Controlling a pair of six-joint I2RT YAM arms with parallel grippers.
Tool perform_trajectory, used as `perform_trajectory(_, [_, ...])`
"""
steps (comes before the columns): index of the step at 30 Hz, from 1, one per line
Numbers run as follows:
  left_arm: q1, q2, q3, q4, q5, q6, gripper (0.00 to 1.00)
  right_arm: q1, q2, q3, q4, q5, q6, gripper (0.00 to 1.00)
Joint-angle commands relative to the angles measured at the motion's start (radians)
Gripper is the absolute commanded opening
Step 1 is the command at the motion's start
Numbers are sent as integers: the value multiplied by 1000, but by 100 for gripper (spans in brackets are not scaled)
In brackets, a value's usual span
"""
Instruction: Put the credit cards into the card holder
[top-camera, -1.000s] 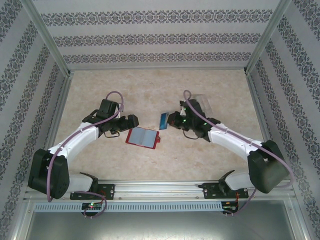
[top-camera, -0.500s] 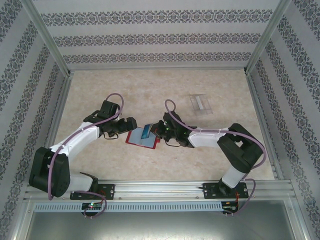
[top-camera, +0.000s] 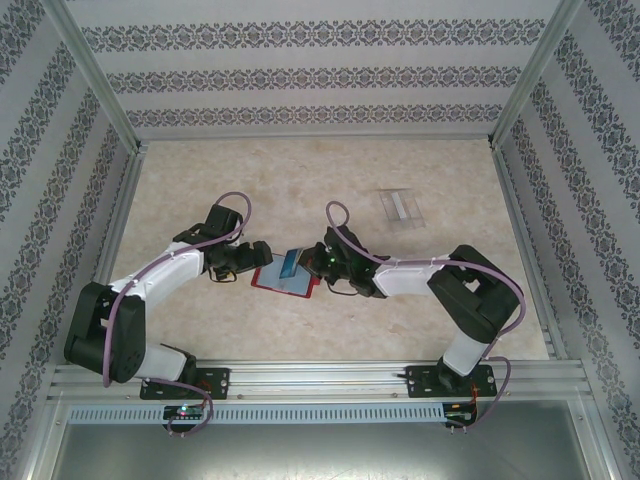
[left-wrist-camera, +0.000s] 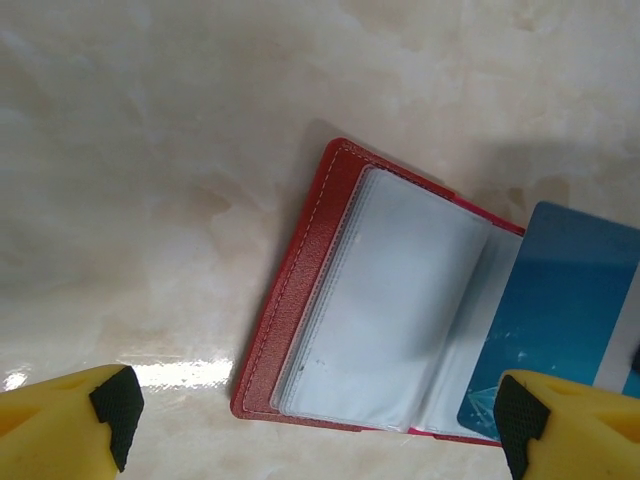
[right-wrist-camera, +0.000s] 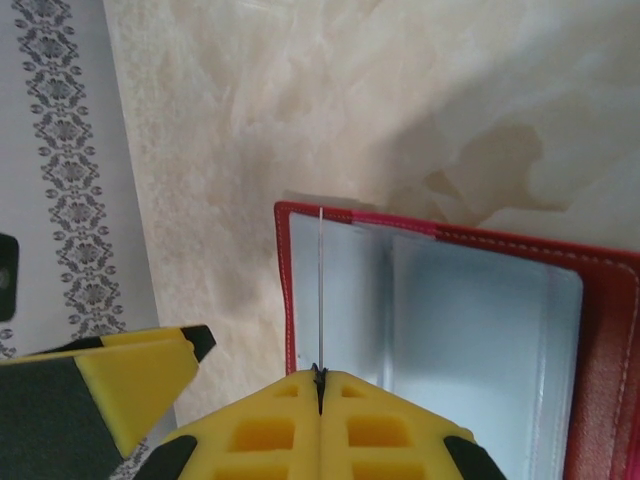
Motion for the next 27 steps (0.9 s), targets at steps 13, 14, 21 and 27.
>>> perform_trajectory(13, [-1, 74, -26, 36, 9, 22, 90, 34, 25, -62, 71, 53, -29, 0])
perform_trajectory(14, [-2, 82, -25, 40, 17, 24, 89, 34, 28, -64, 81, 53, -27, 0])
perform_trajectory(21, [-4, 120, -48, 84, 3, 20, 74, 40, 84, -51, 157, 38, -26, 0])
perform_trajectory(27, [-4, 165, -42, 91, 4, 23, 71, 43, 137, -63, 243, 31, -1, 0])
